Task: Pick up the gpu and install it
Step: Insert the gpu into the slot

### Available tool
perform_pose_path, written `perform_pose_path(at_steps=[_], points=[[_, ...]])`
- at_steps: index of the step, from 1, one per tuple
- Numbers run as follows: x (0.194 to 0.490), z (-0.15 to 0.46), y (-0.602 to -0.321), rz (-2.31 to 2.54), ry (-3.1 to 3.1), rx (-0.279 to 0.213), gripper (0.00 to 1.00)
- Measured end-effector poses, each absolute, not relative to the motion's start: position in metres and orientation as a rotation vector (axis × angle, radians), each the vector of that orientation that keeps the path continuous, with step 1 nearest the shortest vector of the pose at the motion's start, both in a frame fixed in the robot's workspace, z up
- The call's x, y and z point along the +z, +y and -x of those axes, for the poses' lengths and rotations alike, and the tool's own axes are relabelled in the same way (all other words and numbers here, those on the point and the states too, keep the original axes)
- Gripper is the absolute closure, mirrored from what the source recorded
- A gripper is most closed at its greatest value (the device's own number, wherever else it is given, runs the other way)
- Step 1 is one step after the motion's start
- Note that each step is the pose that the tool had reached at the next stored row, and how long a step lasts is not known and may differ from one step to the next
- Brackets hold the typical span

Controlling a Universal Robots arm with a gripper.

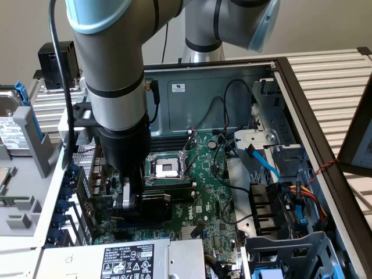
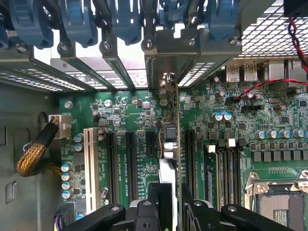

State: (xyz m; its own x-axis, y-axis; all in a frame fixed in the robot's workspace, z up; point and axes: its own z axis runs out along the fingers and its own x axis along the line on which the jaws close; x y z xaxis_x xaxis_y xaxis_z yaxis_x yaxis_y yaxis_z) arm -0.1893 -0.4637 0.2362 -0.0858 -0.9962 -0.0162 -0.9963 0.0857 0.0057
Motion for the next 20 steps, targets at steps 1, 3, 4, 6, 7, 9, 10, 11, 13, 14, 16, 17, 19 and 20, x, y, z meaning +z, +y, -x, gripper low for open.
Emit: perform_pose_path(at_steps=[1,3,4,6,7,9,10,11,13,14,16,17,19,20], points=[[0.2362,0.1893,-0.4637,2.119,2.309,0.024,0.72],[0.2361,0.1893,-0.4637,2.119,2.309,0.024,0.72],[0.2361,0.1893,-0.4637,2.119,2.309,0.024,0.72],[0.2358,0.1893,-0.4637,2.119,2.309,0.024,0.72],[0.2355,0.1894,-0.4637,2.118,2.309,0.024,0.72],[0.2347,0.1893,-0.4637,2.118,2.308,0.024,0.72],[0.2347,0.1893,-0.4637,2.118,2.309,0.024,0.72],[0.2347,0.1893,-0.4637,2.119,2.309,0.024,0.72],[0.2347,0.1893,-0.4637,2.119,2.309,0.024,0.72],[0.2347,0.1893,-0.4637,2.119,2.309,0.024,0.72],[0.2347,0.1894,-0.4637,2.119,2.309,0.024,0.72],[0.2346,0.1893,-0.4637,2.119,2.309,0.024,0.72],[0.2346,0.1895,-0.4637,2.118,2.309,0.024,0.72],[0.2346,0.1896,-0.4637,2.119,2.309,0.024,0.72]])
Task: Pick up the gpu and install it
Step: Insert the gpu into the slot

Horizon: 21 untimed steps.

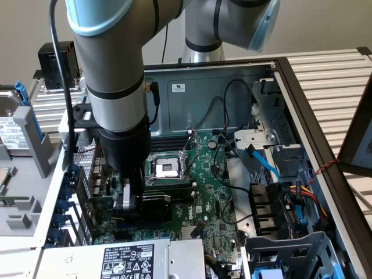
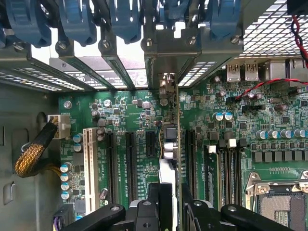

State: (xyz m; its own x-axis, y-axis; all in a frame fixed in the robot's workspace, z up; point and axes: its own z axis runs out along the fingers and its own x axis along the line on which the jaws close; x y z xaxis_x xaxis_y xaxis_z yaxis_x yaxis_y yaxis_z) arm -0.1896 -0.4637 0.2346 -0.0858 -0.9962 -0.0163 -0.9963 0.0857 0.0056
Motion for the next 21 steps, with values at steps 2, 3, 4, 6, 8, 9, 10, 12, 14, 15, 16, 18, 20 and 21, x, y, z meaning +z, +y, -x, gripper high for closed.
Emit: perform_pose_path(at_steps=[2,3,4,6,8,9,10,12,14,15,16,18,20,21], points=[[0.234,0.190,-0.464,2.116,2.309,0.025,0.71],[0.235,0.190,-0.464,2.117,2.309,0.024,0.65],[0.235,0.190,-0.464,2.118,2.309,0.024,0.65],[0.238,0.190,-0.464,2.118,2.308,0.023,0.58],[0.246,0.190,-0.464,2.118,2.308,0.023,0.58],[0.251,0.191,-0.464,2.118,2.308,0.023,0.58],[0.255,0.191,-0.464,2.118,2.308,0.023,0.58],[0.265,0.192,-0.464,2.118,2.308,0.023,0.58],[0.274,0.193,-0.464,2.118,2.308,0.023,0.58],[0.278,0.193,-0.464,2.118,2.308,0.023,0.58],[0.283,0.193,-0.464,2.118,2.308,0.023,0.58],[0.292,0.194,-0.464,2.118,2.308,0.023,0.58],[0.301,0.195,-0.464,2.118,2.308,0.023,0.58],[0.306,0.195,-0.464,2.118,2.308,0.023,0.58]])
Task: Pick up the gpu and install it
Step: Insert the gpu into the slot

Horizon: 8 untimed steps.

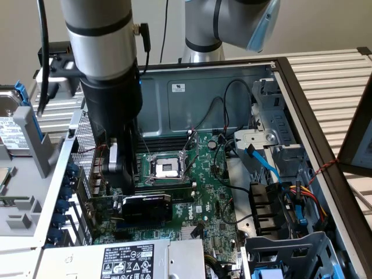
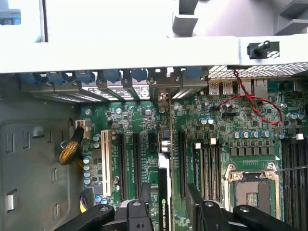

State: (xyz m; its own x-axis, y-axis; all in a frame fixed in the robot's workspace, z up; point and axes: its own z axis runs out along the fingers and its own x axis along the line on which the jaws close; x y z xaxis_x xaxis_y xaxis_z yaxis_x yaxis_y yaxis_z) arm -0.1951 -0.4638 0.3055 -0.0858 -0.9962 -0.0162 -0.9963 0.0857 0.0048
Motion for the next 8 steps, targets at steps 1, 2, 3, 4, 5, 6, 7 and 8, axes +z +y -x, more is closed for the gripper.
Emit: perform_pose_path(at_steps=[1,2,3,4,5,6,7,8], points=[[0.3071,0.1951,-0.4638,2.118,2.308,0.023,0.58],[0.3070,0.1951,-0.4638,2.117,2.307,0.025,0.58],[0.3070,0.1951,-0.4638,2.117,2.307,0.025,0.58],[0.3070,0.1951,-0.4638,2.117,2.307,0.025,0.58],[0.3070,0.1951,-0.4638,2.117,2.307,0.025,0.58],[0.3070,0.1951,-0.4638,2.117,2.307,0.025,0.58],[0.3071,0.1951,-0.4638,2.117,2.307,0.025,0.58],[0.3071,0.1951,-0.4638,2.117,2.307,0.025,0.58]])
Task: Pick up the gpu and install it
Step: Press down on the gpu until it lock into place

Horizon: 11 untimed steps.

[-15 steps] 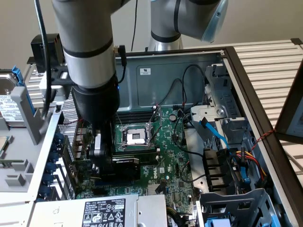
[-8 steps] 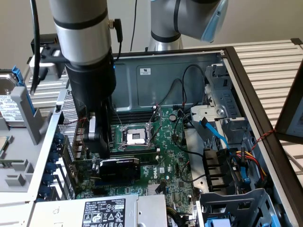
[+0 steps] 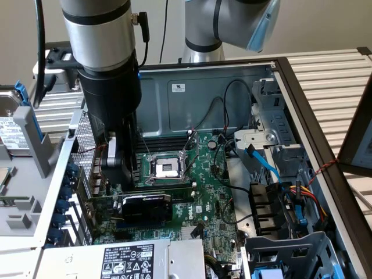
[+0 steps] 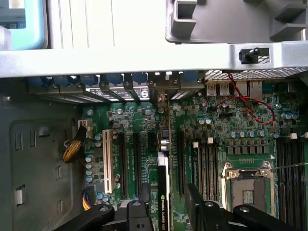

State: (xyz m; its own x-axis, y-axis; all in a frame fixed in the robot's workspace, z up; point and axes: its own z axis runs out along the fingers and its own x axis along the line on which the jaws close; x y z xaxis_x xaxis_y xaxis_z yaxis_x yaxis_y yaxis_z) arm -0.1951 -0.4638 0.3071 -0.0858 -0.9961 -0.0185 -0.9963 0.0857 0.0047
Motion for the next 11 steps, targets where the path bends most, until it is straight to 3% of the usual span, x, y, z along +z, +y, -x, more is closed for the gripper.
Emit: perform_pose_path(at_steps=[8,10,11], points=[[0.3071,0.1951,-0.4638,2.117,2.307,0.025,0.58],[0.3071,0.1951,-0.4638,2.117,2.307,0.025,0.60],[0.3071,0.1951,-0.4638,2.117,2.307,0.025,0.67]])
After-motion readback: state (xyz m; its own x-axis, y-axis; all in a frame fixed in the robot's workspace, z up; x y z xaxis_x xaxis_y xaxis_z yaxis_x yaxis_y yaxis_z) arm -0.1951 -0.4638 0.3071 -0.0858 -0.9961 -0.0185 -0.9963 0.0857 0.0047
